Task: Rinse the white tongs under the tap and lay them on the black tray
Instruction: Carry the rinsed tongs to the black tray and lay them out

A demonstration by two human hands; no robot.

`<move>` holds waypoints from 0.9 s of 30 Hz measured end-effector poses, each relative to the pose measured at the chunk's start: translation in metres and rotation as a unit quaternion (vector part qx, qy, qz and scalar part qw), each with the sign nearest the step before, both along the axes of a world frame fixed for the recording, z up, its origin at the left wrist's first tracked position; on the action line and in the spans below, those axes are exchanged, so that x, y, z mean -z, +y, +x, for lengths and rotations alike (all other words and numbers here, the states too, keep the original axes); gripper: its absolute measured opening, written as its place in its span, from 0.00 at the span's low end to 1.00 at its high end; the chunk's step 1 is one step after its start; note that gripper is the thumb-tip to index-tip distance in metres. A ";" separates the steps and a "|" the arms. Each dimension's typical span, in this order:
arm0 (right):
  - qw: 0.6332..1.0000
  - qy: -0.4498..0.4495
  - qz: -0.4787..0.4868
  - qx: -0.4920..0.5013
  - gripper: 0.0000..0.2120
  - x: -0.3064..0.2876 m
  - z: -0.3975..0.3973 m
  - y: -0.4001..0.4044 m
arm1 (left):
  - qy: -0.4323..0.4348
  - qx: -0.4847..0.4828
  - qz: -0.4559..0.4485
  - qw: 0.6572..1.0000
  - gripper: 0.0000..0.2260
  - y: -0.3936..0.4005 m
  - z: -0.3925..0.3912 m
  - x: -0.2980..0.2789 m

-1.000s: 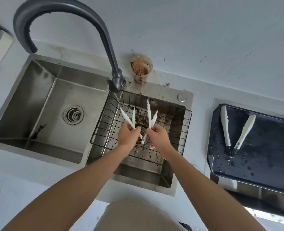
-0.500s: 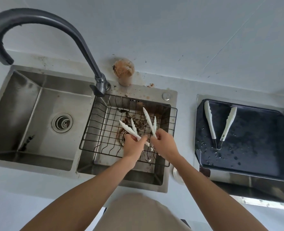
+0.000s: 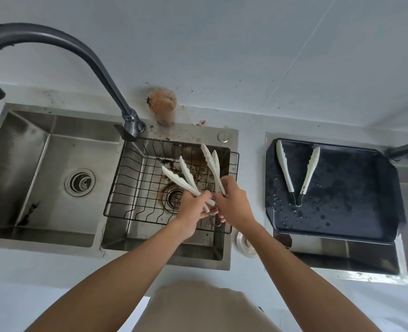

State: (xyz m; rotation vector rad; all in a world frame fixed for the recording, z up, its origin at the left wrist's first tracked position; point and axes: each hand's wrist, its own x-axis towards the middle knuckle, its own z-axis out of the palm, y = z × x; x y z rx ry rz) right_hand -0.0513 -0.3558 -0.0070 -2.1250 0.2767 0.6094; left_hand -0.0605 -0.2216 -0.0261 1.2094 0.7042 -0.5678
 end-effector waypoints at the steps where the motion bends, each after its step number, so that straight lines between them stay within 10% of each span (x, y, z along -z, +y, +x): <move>1: 1.000 -0.014 -0.009 -0.001 0.14 -0.002 -0.001 -0.002 | -0.008 0.008 -0.013 1.000 0.07 -0.004 0.002 -0.002; 9: 0.991 -0.117 -0.024 0.060 0.21 -0.013 -0.008 -0.040 | -0.022 0.058 -0.090 0.994 0.06 -0.048 0.037 -0.022; 14: 0.985 -0.167 -0.012 0.046 0.34 -0.027 -0.014 -0.086 | -0.019 0.114 -0.154 0.981 0.23 -0.088 0.049 -0.036; 27: 0.985 -0.152 -0.036 0.078 0.16 -0.040 -0.016 -0.234 | 0.005 -0.015 -0.141 0.990 0.36 -0.246 0.033 -0.048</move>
